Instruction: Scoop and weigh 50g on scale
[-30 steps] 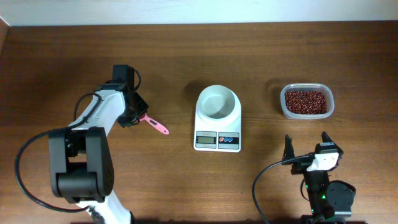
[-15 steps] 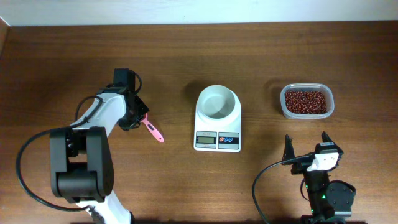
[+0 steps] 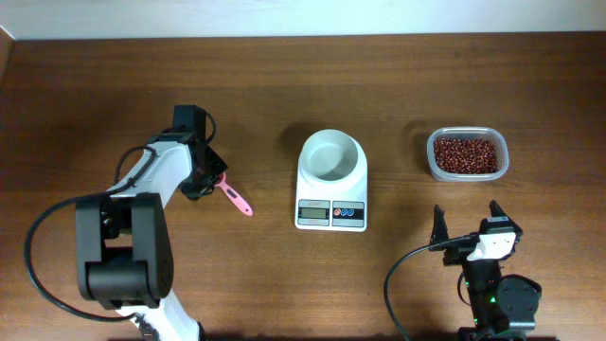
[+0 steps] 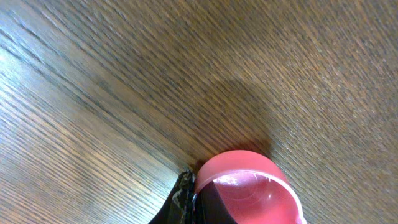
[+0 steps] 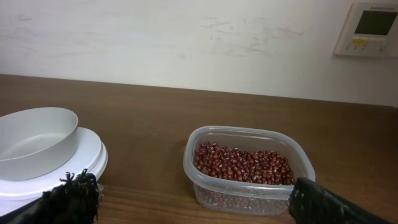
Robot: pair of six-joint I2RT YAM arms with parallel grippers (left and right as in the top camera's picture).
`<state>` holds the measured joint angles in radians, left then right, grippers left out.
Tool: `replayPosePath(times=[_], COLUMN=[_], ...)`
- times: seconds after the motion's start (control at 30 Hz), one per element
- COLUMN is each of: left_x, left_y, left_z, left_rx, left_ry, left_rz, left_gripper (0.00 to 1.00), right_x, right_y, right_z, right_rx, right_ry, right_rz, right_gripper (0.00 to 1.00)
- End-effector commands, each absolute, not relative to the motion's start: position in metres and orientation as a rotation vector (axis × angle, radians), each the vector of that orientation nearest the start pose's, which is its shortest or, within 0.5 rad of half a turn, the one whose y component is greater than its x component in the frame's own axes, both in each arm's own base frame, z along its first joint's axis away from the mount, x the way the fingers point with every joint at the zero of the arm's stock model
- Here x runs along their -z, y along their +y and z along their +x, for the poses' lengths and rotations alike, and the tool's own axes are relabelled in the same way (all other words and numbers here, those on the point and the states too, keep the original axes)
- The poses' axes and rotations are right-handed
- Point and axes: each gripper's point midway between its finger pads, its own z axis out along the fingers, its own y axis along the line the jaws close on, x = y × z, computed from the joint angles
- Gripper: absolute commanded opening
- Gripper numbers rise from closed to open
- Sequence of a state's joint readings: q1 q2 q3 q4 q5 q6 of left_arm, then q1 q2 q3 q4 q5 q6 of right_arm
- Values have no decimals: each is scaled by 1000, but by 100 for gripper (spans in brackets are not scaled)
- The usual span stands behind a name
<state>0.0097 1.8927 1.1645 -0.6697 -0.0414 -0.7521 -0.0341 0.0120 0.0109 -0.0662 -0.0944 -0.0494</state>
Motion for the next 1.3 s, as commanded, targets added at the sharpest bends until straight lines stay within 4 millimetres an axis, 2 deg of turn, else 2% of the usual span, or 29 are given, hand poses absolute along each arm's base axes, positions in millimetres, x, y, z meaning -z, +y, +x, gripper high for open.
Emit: replayPosePath(times=[0.0, 0.1, 0.2, 0.27, 0.33, 0.43, 0.53, 0.63, 0.77, 0.8, 0.87, 0.93, 1.0, 1.03, 1.1, 1.17, 1.27], left_x=[-33, -81, -126, -147, -159, -160, -155, -155, -151, -150, -146, -145, -145, -145, -145, -145, -145], left_y=[3, 3, 3, 3, 3, 2, 2, 2, 2, 2, 2, 1, -3, -5, -5, -8, -8], left_z=[377, 378, 359, 343, 328, 312, 299, 299, 289, 286, 268, 263, 263, 263, 263, 263, 263], left_rx=[167, 241, 292, 303, 310, 316, 324, 340, 306, 291, 227, 208, 239, 249, 249, 271, 269], left_ry=[2660, 2521, 2432, 2414, 2401, 2362, 2241, 2176, 2203, 2213, 2260, 2274, 2287, 2291, 2293, 2302, 2301], left_rz=[-1183, -1243, -1289, -1283, -1310, -1472, -1772, -1860, -1883, -1893, -1933, -1946, -1951, -1953, -1953, -1958, -1958], left_gripper=[0, 0, 0, 0, 0, 0, 0, 0, 0, 0, 0, 0, 0, 0, 0, 0, 0], right_x=[-158, -158, -158, -158, -158, -158, -158, -158, -160, -160, -162, -163, -165, -165, -165, -172, -188], right_y=[6, 6, 6, 6, 6, 6, 6, 6, 10, 17, 34, 47, 68, 73, 74, 64, 63], right_z=[246, 246, 246, 246, 246, 246, 246, 246, 246, 245, 242, 239, 231, 229, 228, 233, 233], right_rx=[-6, -6, -6, -6, -6, -6, -6, -6, -30, -79, -307, -659, -994, -1097, -1127, -1092, -1031], right_ry=[1637, 1637, 1637, 1638, 1637, 1637, 1637, 1637, 1630, 1629, 1631, 1643, 1660, 1666, 1667, 1612, 1560], right_rz=[-76, -76, -76, -76, -76, -76, -76, -76, -91, -105, -24, 226, 385, 448, 475, 518, 413], right_gripper=[99, 99, 99, 99, 99, 99, 99, 99, 99, 99, 99, 99, 99, 99, 99, 99, 99])
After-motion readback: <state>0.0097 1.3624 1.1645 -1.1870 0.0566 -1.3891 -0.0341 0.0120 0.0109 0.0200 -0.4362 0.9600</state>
